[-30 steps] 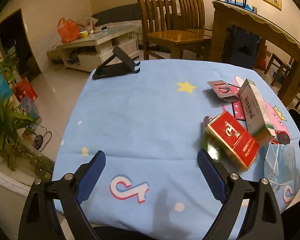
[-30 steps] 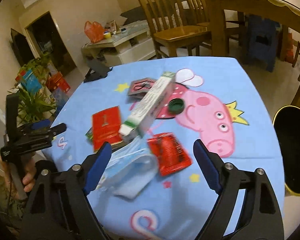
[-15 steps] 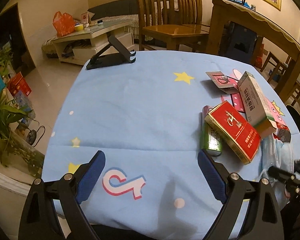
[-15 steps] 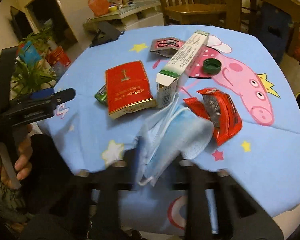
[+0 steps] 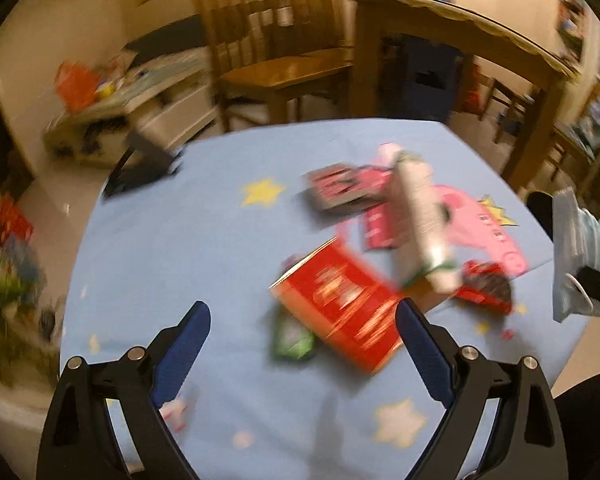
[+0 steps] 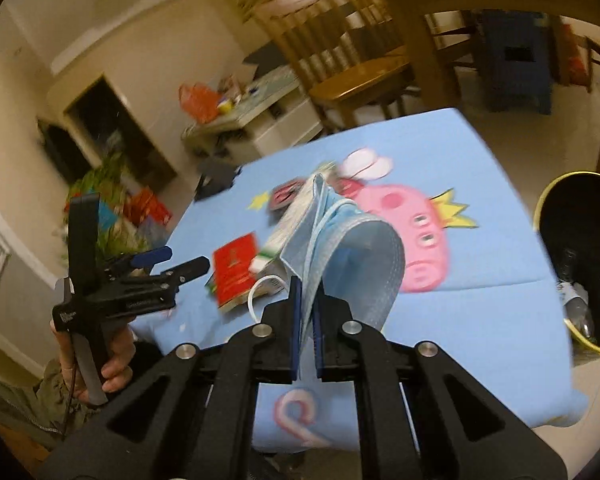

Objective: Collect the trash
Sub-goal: 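Grasp the blue face mask with the right tool while the left tool grasps the toothpaste box, then carry mask and toothpaste box to the bin and release both, then grasp the red snack wrapper with the right tool while the left tool grasps the red cigarette pack, then carry wrapper and cigarette pack over the bin and release both into it, then grasp the green bottle cap with the right tool while the left tool grasps the Doublemint gum tube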

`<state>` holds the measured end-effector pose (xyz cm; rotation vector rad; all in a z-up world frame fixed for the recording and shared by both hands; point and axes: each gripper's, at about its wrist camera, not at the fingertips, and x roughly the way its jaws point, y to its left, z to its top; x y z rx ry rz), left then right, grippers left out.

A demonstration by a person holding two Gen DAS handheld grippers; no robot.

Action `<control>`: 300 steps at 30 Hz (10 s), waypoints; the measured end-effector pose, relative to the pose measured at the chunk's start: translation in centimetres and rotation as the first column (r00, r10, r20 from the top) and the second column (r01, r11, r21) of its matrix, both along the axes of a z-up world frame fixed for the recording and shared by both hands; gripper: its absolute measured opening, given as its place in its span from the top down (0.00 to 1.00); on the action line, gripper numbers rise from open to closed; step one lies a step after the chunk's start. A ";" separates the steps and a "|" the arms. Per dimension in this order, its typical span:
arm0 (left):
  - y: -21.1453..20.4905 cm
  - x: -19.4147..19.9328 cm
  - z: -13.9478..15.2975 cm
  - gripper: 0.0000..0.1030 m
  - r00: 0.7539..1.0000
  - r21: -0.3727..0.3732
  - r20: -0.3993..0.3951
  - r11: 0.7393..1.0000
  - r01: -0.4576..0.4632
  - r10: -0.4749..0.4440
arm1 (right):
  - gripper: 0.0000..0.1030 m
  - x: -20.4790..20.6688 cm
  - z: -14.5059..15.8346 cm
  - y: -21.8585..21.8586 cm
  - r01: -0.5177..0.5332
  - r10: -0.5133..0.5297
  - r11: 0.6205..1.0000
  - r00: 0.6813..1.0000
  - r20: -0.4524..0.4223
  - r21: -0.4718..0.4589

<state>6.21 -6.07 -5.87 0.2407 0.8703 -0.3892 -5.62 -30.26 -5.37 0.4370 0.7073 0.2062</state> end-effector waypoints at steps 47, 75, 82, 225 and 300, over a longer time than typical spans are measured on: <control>-30.7 -4.3 0.1 0.78 0.903 0.052 -0.065 0.902 0.428 -0.425 | 0.38 -4.2 -6.5 -26.7 0.620 -0.602 0.773 0.783 -0.155 0.135; -34.8 -8.6 0.7 0.43 0.862 0.096 0.027 0.860 0.502 -0.506 | 0.17 -12.8 -5.5 -30.1 0.828 -0.834 0.530 0.548 -0.064 0.186; -30.0 -8.3 3.1 0.42 0.887 0.069 0.076 0.890 0.451 -0.455 | 0.16 -10.9 -5.1 -28.6 0.829 -0.827 0.555 0.559 -0.056 0.075; -23.8 -2.9 2.6 0.40 0.967 0.030 -0.018 0.967 0.253 -0.253 | 0.70 -4.0 0.7 -18.7 0.506 -0.491 0.854 0.861 0.134 -0.119; 6.5 2.3 3.1 0.07 0.970 -0.093 0.083 0.971 -0.220 0.228 | 0.06 9.6 -2.2 0.6 0.147 -0.172 0.906 0.985 -0.027 -0.396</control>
